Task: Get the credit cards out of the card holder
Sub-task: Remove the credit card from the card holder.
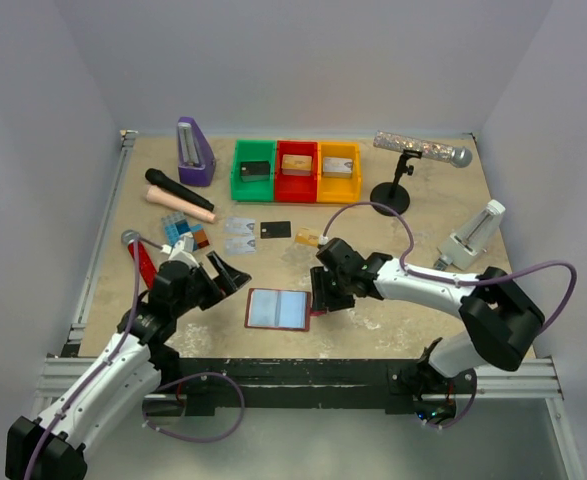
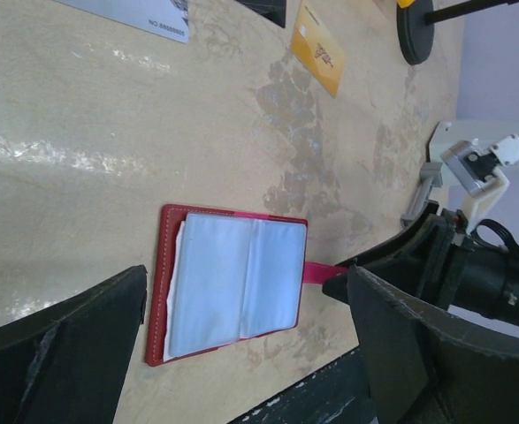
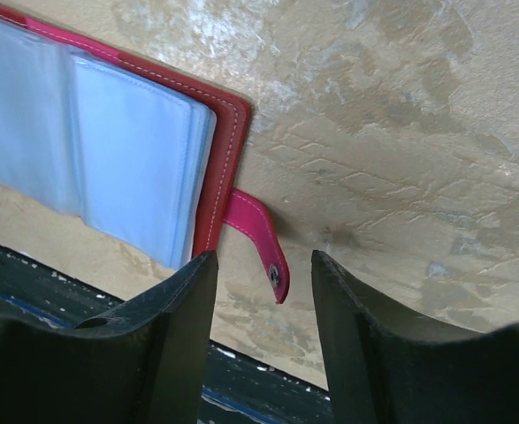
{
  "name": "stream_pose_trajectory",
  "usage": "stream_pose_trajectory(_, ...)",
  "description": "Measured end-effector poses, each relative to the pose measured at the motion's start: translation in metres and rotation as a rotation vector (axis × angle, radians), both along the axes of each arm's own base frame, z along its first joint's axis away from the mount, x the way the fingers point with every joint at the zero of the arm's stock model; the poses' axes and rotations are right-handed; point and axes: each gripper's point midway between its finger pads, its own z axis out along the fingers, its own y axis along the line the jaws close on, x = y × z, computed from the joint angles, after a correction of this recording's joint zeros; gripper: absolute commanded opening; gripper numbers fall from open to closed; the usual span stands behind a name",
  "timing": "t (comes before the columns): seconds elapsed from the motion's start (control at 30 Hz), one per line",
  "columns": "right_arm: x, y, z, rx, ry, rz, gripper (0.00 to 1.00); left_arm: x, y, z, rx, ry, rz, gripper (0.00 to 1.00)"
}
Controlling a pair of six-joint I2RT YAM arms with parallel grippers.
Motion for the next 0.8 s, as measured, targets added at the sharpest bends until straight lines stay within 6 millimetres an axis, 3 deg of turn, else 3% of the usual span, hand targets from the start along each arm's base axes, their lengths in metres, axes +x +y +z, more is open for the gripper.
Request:
stream_pose_trajectory(0.13,-0.004,-0.003,-0.009,-0.029,0.031,0.000,0.41,-0.007,-0.010,-0.003,-0.084,-0.015,-0.037,1.00)
stream_pose_trajectory(0.27,-0.005,-0.004,-0.013,-0.039,0.046,0.000,0.23,-0.020,-0.019,-0.024,-0.119,0.038,-0.096,0.97)
stream_pose_trajectory(0.43,-0.005,-0.002,-0.013,-0.029,0.046,0.002,0.01,-0.026,-0.032,-0.025,-0.124,0.036,-0.176,0.93)
stream_pose_trajectory(0.57,-0.004,-0.001,-0.013,-0.027,0.043,0.003,0.00,-0.032,-0.039,-0.028,-0.102,0.028,-0.232,0.90)
stream_pose_trajectory(0.8,-0.007,0.000,-0.003,0.018,0.016,0.017,0.00,-0.050,-0.051,-0.053,-0.005,0.098,-0.327,0.89)
